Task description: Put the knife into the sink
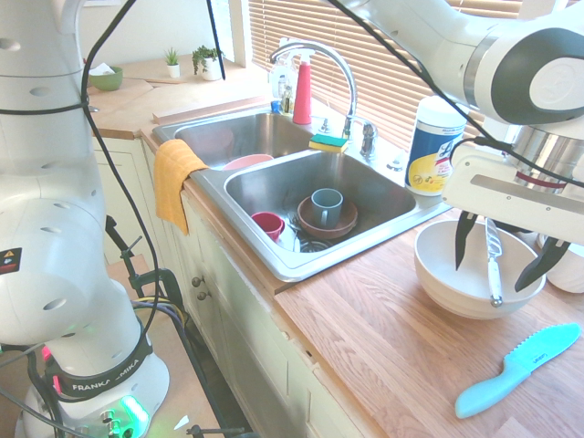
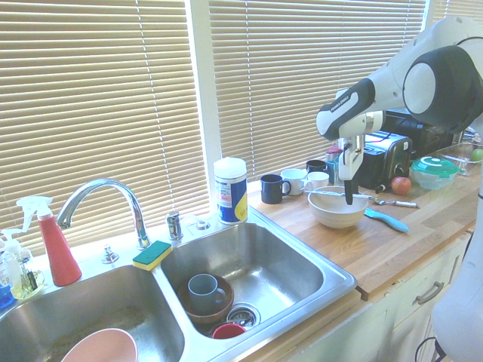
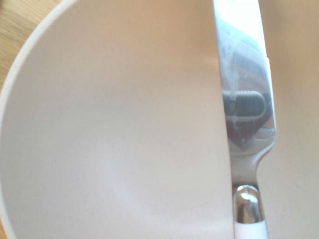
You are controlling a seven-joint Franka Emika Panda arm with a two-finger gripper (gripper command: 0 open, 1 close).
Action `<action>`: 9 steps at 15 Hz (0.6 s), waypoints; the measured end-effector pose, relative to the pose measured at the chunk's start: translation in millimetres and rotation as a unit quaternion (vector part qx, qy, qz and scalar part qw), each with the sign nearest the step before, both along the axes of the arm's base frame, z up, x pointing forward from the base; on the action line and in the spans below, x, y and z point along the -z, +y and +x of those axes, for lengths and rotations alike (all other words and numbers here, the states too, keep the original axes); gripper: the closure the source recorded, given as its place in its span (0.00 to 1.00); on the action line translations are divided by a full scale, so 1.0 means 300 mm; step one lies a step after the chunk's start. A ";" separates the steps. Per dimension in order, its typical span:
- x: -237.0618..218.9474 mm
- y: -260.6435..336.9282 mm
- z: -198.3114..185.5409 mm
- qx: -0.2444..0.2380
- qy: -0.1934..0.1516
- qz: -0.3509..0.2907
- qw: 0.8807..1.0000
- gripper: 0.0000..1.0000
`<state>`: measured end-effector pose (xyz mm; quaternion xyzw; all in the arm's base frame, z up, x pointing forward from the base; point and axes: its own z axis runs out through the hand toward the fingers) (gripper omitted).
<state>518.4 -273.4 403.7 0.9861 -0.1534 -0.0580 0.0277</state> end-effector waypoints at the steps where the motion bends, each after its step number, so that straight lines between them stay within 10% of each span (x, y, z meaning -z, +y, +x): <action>1: -0.001 0.001 -0.002 0.000 0.001 0.001 1.000 1.00; 9: 0.001 0.006 -0.006 0.002 0.007 0.004 1.000 1.00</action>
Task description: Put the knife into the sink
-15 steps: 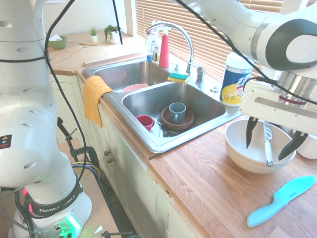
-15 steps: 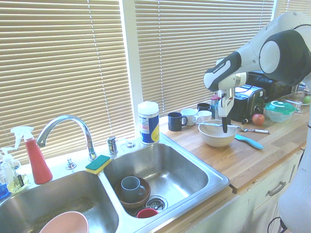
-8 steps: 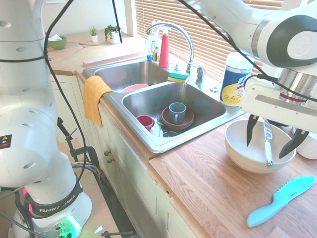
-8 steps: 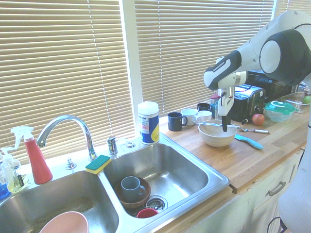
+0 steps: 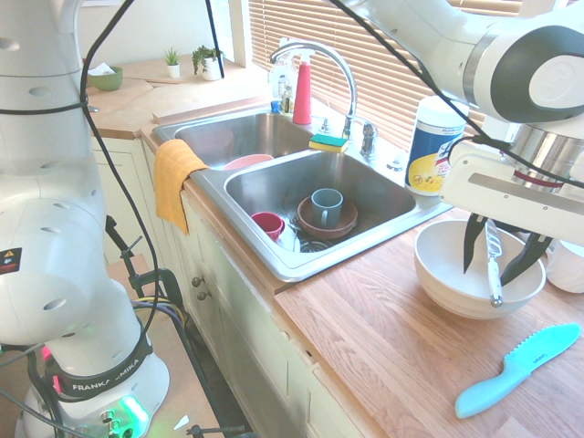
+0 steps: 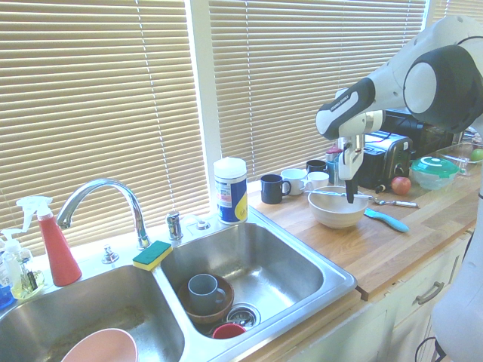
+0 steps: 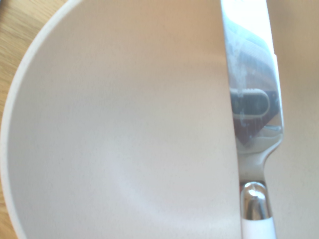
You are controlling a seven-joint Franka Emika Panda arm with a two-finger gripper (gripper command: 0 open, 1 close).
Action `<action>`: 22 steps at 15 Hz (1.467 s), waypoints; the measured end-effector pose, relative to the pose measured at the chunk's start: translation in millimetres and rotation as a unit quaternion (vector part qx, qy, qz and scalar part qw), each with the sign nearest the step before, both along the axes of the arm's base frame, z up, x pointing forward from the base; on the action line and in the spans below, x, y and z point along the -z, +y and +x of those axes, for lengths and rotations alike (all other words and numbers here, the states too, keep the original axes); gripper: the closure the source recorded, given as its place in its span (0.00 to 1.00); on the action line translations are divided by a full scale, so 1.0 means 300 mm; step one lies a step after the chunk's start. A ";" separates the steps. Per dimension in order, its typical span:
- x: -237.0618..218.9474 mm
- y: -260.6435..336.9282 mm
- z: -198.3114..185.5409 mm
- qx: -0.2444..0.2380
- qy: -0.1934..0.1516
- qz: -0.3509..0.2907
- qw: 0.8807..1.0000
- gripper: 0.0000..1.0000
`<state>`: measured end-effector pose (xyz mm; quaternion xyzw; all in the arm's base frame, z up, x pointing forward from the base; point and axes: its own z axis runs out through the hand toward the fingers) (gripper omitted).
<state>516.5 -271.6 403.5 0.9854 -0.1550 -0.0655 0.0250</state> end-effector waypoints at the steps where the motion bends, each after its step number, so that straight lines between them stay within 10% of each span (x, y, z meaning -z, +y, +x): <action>1: 0.002 0.000 -0.002 0.000 0.001 0.001 1.000 1.00; 14: -0.102 -0.008 -0.047 0.061 -0.013 0.011 0.998 1.00; 22: -0.288 0.363 0.022 0.270 -0.075 -0.005 0.960 1.00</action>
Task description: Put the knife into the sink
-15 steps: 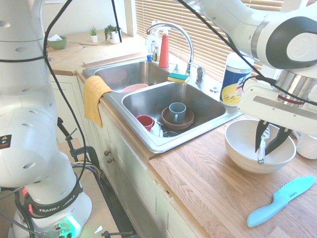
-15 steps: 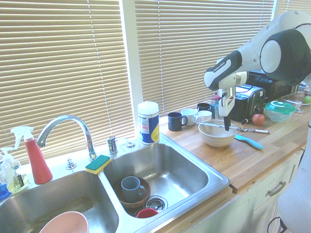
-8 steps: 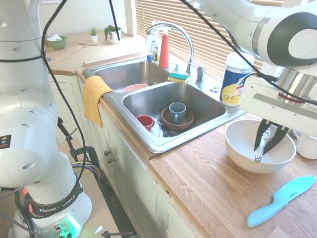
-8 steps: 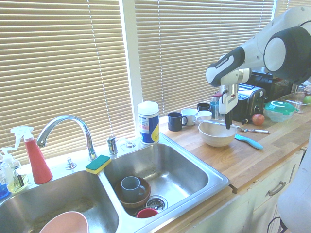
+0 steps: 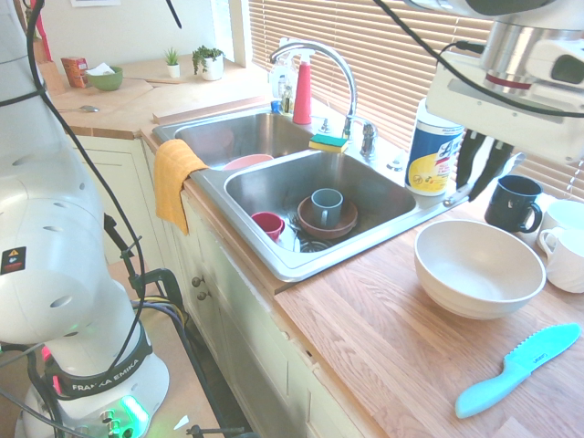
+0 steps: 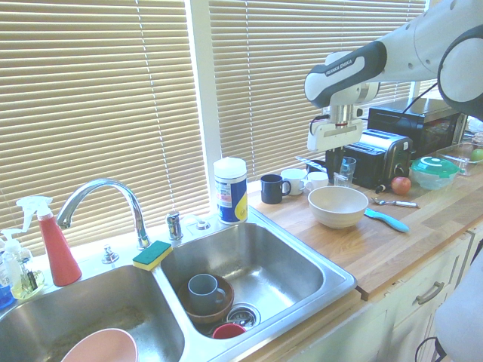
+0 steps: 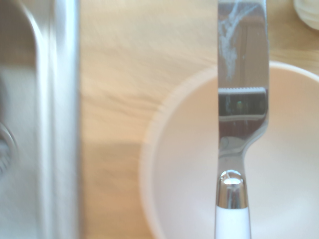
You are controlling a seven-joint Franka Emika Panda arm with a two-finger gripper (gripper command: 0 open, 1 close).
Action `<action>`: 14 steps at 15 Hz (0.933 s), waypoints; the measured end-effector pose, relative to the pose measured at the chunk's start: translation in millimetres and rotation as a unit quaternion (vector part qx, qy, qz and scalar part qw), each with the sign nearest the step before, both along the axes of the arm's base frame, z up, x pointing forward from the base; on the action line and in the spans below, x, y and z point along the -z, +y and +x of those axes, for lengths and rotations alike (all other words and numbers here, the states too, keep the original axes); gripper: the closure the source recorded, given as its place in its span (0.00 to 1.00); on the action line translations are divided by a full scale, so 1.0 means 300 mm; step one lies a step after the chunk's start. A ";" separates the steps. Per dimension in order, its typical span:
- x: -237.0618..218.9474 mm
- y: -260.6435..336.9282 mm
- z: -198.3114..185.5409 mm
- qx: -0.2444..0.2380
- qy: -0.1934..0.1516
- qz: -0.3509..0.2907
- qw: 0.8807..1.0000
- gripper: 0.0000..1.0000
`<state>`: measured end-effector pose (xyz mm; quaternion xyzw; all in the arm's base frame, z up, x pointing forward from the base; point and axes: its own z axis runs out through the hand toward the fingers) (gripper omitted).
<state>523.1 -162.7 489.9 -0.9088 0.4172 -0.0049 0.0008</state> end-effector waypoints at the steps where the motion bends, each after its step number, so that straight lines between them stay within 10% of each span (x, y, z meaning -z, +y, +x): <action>1: 0.021 0.085 0.009 0.018 -0.011 -0.002 1.000 1.00; 14: 0.455 0.790 -0.140 0.021 -0.041 -0.015 0.999 1.00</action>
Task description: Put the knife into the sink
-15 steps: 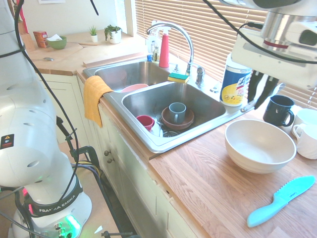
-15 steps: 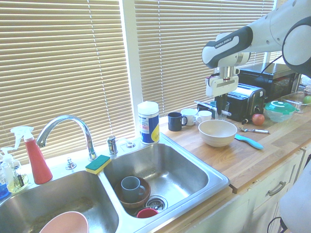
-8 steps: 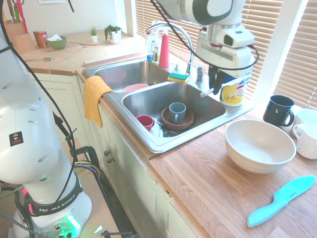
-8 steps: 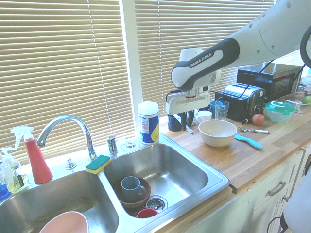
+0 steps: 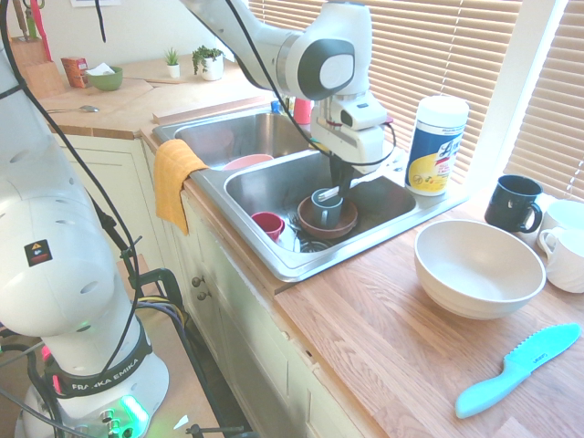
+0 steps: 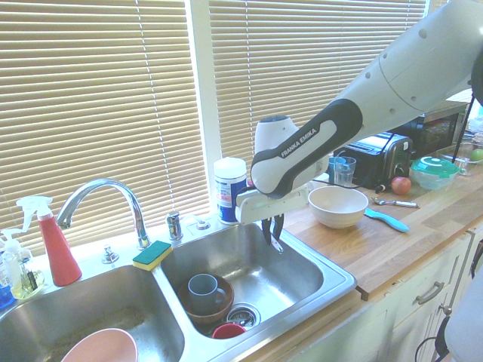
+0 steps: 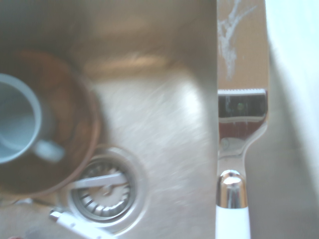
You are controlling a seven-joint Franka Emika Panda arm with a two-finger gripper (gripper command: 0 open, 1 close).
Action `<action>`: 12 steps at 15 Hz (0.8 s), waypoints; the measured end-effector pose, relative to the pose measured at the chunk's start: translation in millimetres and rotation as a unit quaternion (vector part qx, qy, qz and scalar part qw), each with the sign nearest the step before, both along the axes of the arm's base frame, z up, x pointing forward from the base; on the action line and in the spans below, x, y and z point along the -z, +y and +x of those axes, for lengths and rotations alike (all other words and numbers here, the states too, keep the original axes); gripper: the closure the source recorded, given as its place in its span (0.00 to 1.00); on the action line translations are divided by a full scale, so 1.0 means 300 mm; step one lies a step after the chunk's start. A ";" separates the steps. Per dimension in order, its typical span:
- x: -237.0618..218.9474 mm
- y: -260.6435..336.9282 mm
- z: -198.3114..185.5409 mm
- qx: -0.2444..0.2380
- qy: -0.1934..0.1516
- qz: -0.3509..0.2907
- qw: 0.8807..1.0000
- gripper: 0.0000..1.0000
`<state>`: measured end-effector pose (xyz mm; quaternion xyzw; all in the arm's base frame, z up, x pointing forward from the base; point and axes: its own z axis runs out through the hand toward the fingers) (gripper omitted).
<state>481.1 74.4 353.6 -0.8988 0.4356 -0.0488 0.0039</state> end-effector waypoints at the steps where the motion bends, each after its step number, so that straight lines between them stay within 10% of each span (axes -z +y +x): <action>1: 0.040 0.032 -0.008 -0.008 -0.001 0.001 1.000 1.00; 12: 0.460 0.195 -0.032 -0.037 0.019 -0.001 0.999 1.00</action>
